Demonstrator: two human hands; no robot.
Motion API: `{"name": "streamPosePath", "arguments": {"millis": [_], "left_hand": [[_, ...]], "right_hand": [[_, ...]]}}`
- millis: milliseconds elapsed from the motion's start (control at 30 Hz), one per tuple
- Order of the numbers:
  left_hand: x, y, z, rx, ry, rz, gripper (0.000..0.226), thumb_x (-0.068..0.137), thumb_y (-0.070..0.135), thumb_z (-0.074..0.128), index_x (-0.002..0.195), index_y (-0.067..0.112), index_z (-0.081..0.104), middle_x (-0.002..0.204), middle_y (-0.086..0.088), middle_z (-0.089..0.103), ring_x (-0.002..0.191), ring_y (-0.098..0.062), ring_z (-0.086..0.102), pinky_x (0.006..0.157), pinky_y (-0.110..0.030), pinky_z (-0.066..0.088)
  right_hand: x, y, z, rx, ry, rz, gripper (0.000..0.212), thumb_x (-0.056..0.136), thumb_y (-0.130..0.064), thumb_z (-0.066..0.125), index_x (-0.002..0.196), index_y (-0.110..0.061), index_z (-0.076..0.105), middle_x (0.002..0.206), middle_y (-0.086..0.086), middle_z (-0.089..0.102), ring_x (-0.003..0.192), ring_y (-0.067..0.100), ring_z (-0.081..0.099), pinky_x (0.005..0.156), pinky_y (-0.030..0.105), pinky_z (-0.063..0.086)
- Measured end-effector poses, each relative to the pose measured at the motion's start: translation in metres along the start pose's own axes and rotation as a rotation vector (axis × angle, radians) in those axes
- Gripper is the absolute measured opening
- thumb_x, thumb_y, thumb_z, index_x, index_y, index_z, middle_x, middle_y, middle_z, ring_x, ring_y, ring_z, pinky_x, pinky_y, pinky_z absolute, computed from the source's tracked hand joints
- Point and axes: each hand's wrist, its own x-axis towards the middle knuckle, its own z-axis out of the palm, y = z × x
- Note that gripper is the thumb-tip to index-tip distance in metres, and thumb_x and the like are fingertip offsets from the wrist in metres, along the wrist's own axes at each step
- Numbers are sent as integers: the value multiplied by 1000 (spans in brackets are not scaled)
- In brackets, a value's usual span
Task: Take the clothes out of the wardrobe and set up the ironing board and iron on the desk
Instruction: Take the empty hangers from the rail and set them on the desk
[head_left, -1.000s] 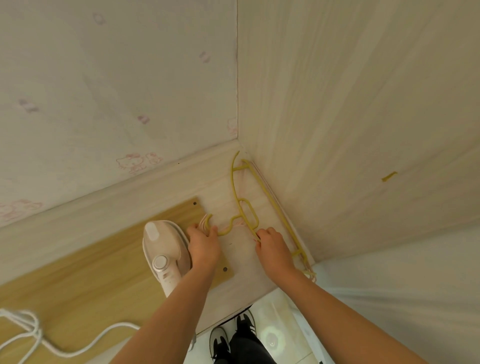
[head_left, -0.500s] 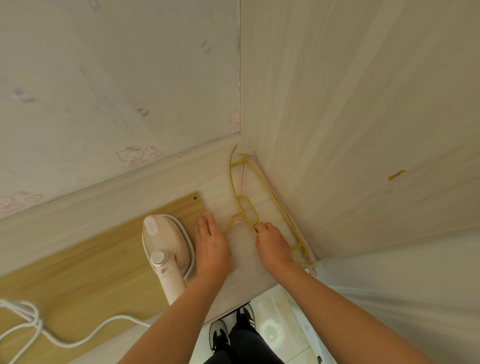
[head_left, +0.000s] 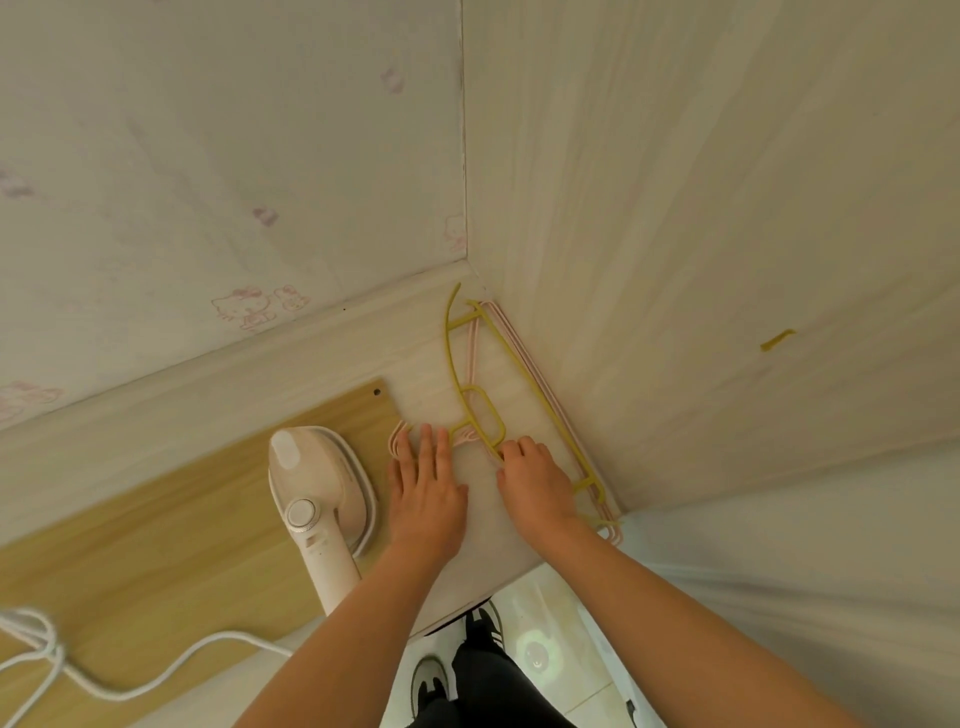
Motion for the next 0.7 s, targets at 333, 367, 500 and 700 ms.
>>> {"name": "streamPosePath", "arguments": {"millis": [333, 367, 500, 700], "left_hand": [[-14, 6, -25, 33, -4, 51, 70, 99, 29, 27, 148, 17, -22, 158, -1, -25, 141, -32, -29, 117, -47, -9], [-17, 8, -29, 36, 5, 67, 70, 100, 30, 28, 148, 17, -22, 158, -1, -24, 142, -33, -28, 118, -47, -9], [-39, 14, -42, 37, 48, 171, 68, 101, 28, 29, 149, 16, -18, 159, -1, -21, 142, -33, -27, 118, -46, -8], [-86, 12, -52, 34, 167, 398, 62, 101, 23, 31, 152, 14, -3, 161, -2, -6, 145, -31, -19, 120, -44, 3]], "right_hand": [[-33, -3, -26, -10, 66, 48, 35, 95, -17, 43, 130, -11, 44, 128, 6, 53, 118, 24, 47, 86, 35, 44], [-39, -3, -29, -9, 87, 55, 37, 95, -16, 43, 131, -11, 43, 130, 6, 52, 119, 24, 46, 89, 35, 43], [-68, -4, -42, -17, 136, 79, 43, 94, -15, 42, 137, -9, 38, 135, 7, 48, 124, 25, 43, 97, 36, 41], [-131, -14, -53, -41, 246, 108, 46, 96, -16, 42, 141, -6, 36, 139, 8, 47, 128, 24, 41, 102, 32, 34]]}}
